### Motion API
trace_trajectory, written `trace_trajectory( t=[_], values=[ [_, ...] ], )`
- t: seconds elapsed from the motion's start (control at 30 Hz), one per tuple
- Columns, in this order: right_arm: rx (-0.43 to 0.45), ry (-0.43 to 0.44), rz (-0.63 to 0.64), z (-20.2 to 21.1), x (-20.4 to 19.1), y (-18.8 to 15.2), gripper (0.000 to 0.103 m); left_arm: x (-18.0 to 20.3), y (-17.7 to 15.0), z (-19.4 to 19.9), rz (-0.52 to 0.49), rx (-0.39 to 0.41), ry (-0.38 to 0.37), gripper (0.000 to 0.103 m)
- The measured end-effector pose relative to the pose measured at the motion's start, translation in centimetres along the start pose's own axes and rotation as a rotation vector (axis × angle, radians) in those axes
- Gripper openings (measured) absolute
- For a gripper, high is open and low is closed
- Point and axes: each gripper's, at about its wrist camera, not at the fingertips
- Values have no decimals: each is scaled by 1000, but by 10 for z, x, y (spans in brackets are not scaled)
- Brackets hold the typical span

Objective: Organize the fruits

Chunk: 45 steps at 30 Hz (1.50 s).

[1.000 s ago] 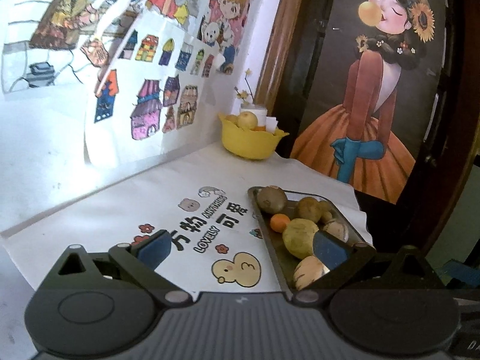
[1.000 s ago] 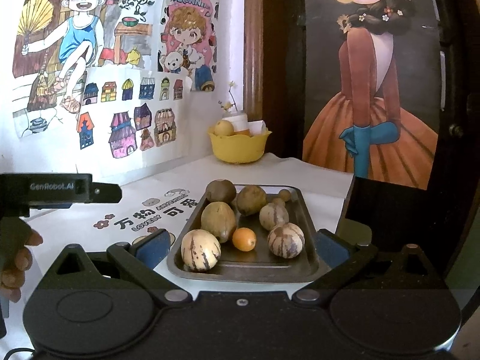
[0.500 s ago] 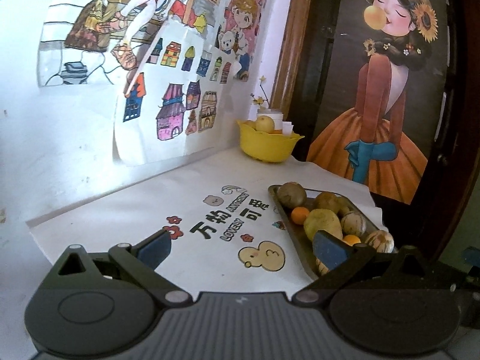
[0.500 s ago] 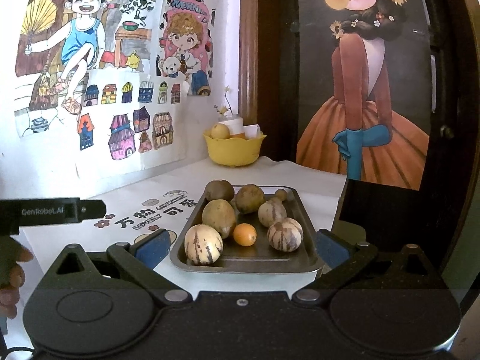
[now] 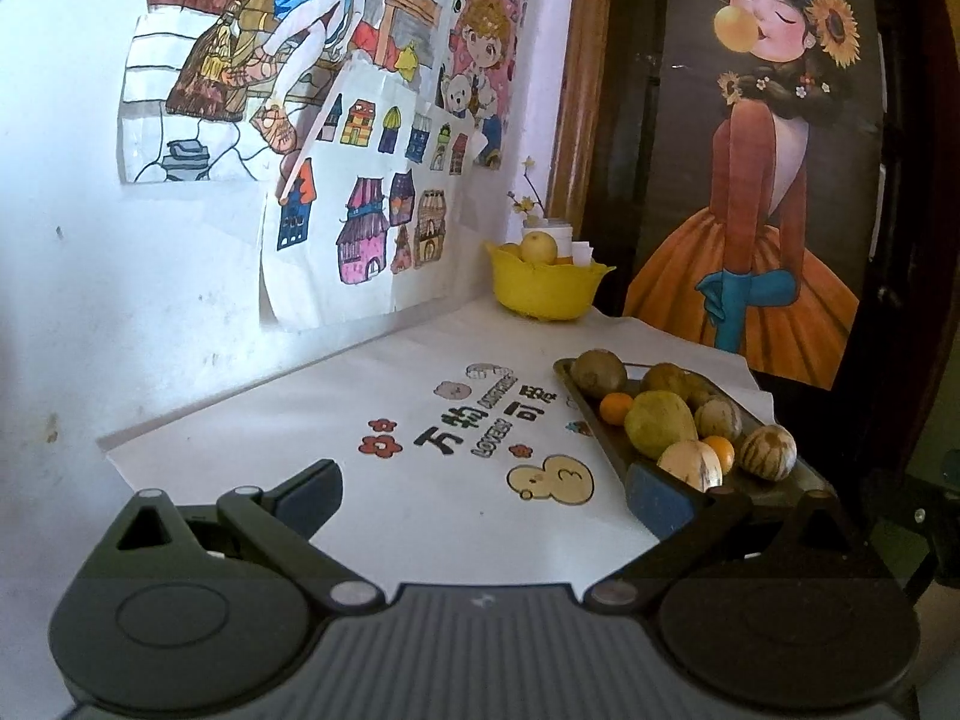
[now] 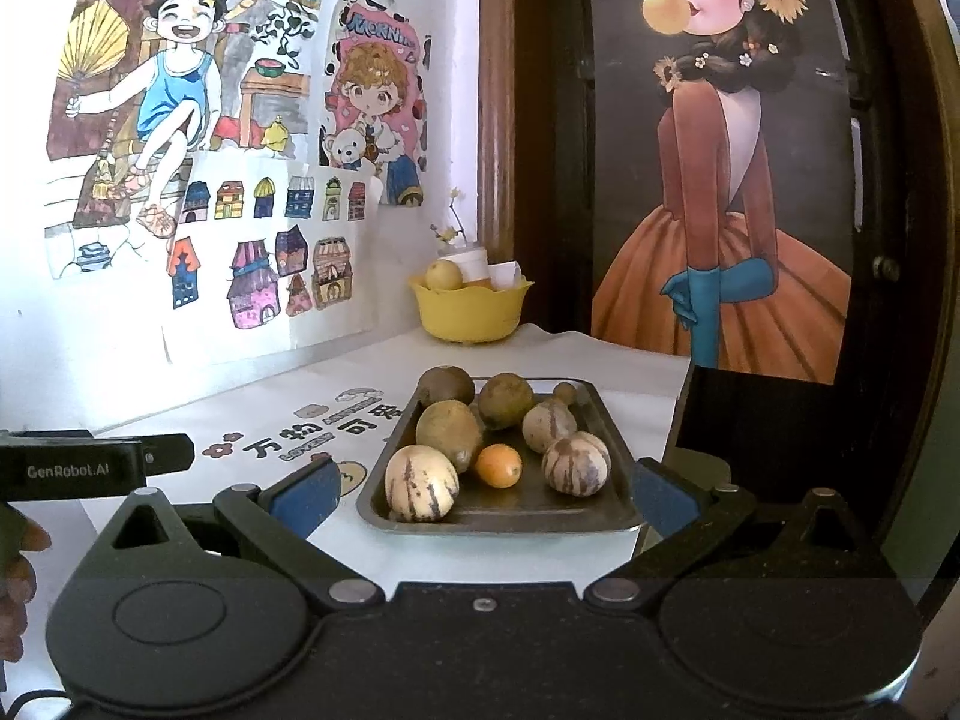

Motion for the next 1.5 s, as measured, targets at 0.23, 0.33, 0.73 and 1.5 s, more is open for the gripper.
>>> trace_trajectory(
  t=[0.23, 0.33, 0.73, 1.5],
  values=[
    [-11, 14, -10, 9, -3, -13, 102, -3, -10, 12, 12, -4, -2, 103],
    [-11, 16, -18, 13, -2, -17, 102, -5, -16, 18, 15, 2, 3, 103],
    [40, 18, -40, 27, 1, -28, 102, -14, -28, 35, 42, 37, -8, 103],
    [35, 24, -34, 18, -12, -50, 102, -27, -45, 35, 29, 57, -32, 103]
  ],
)
Point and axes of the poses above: each gripper's, at about its wrist camera, not at the fingertips, and z roughly against the way its jaws point, x to its right, y to its top, and after that the axes turned 13 degrees about -y, right-handed
